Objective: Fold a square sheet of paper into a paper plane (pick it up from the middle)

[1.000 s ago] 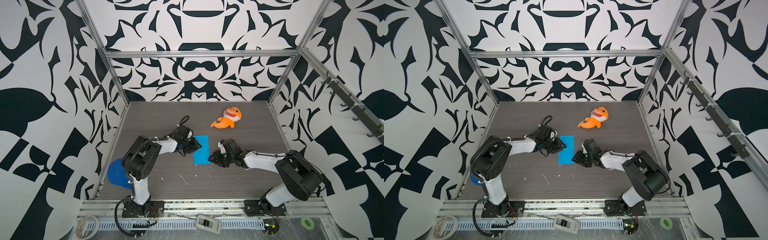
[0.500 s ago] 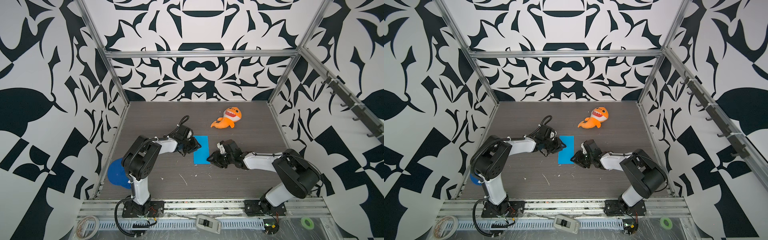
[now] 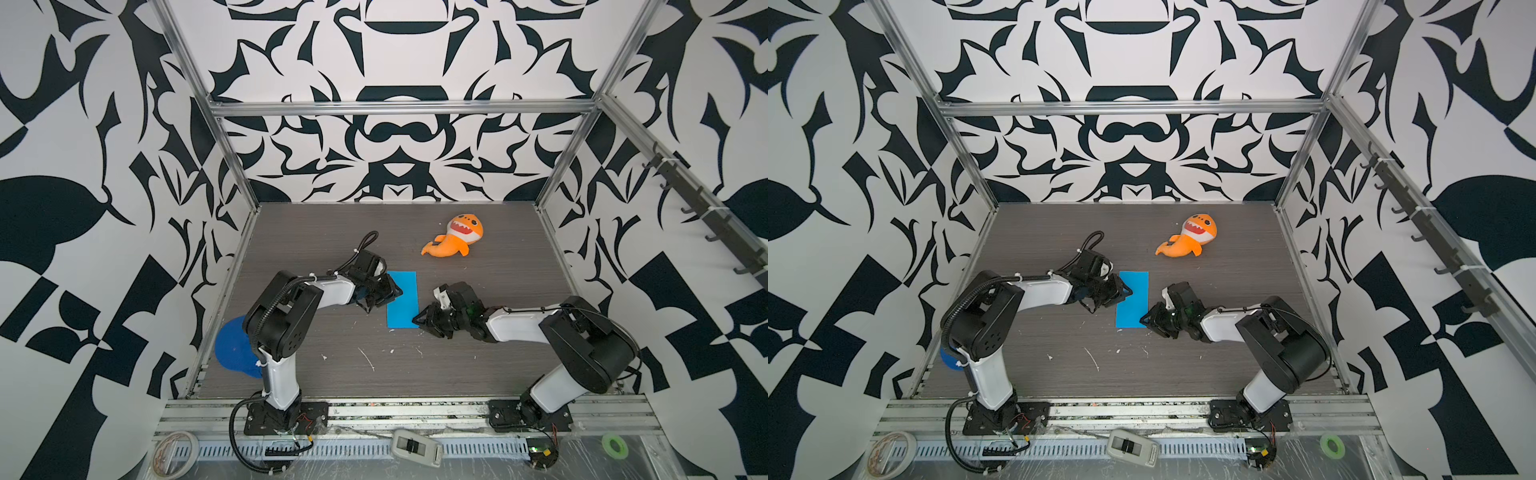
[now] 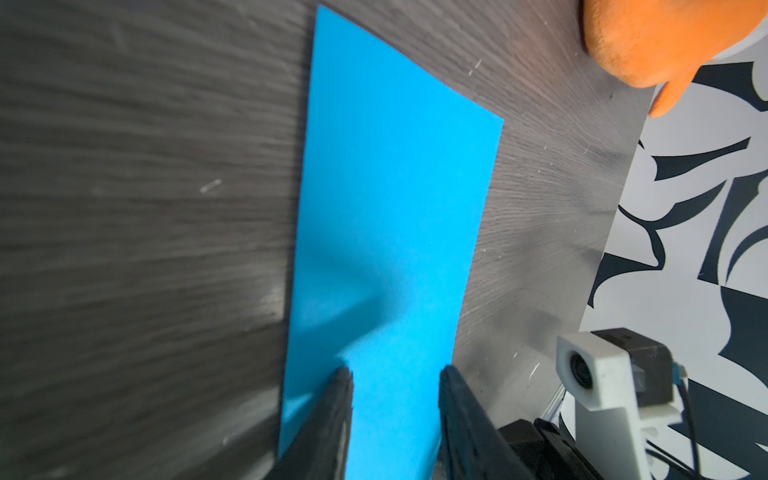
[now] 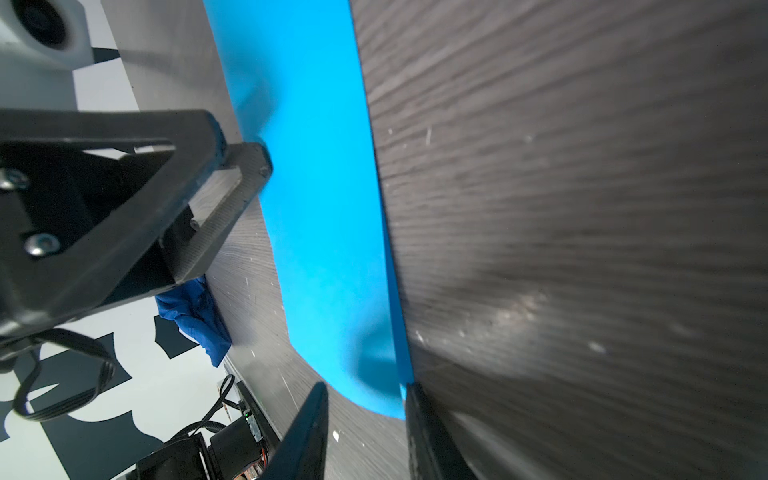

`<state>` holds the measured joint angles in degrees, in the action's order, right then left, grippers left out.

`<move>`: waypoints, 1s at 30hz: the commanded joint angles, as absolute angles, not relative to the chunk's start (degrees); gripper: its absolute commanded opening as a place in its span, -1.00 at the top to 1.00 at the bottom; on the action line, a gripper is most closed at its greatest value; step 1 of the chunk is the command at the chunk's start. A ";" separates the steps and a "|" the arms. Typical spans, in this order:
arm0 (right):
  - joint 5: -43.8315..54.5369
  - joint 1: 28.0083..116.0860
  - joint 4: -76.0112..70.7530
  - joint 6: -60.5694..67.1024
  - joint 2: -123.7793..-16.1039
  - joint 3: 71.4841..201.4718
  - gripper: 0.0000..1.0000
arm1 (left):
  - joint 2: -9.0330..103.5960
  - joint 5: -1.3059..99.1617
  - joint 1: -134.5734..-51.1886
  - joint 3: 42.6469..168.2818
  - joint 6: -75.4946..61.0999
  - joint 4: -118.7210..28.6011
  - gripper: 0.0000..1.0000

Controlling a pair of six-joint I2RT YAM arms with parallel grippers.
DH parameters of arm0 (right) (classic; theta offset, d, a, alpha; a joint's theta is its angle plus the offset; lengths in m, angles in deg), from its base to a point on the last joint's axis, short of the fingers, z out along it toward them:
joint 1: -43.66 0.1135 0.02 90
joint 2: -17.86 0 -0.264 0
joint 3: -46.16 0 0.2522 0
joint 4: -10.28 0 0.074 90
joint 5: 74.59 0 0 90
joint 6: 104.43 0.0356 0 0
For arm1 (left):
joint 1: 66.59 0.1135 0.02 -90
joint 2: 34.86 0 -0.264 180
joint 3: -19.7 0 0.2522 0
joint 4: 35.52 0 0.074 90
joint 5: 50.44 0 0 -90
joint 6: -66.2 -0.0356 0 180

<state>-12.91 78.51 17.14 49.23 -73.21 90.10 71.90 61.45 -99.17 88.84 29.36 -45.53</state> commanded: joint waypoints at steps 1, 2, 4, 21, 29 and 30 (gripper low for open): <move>-12.21 78.41 19.27 49.98 -71.37 89.40 0.30 | 74.39 59.30 -99.12 87.87 29.95 -47.61 0.23; -12.00 78.45 19.36 49.90 -71.11 89.37 0.31 | 74.43 59.31 -99.11 87.86 29.93 -47.63 0.23; -11.79 78.40 19.83 49.68 -71.05 89.37 0.32 | 74.56 59.49 -99.11 87.87 29.91 -47.53 0.23; -11.80 78.36 32.62 53.01 -75.53 88.31 0.34 | 74.80 59.46 -99.11 87.78 30.07 -47.52 0.25; -11.63 78.30 34.08 54.70 -77.70 88.18 0.52 | 73.98 59.28 -99.11 87.53 30.17 -47.96 0.27; -11.36 78.21 33.98 55.06 -77.40 87.87 0.58 | 73.50 59.42 -99.13 87.43 30.17 -47.88 0.27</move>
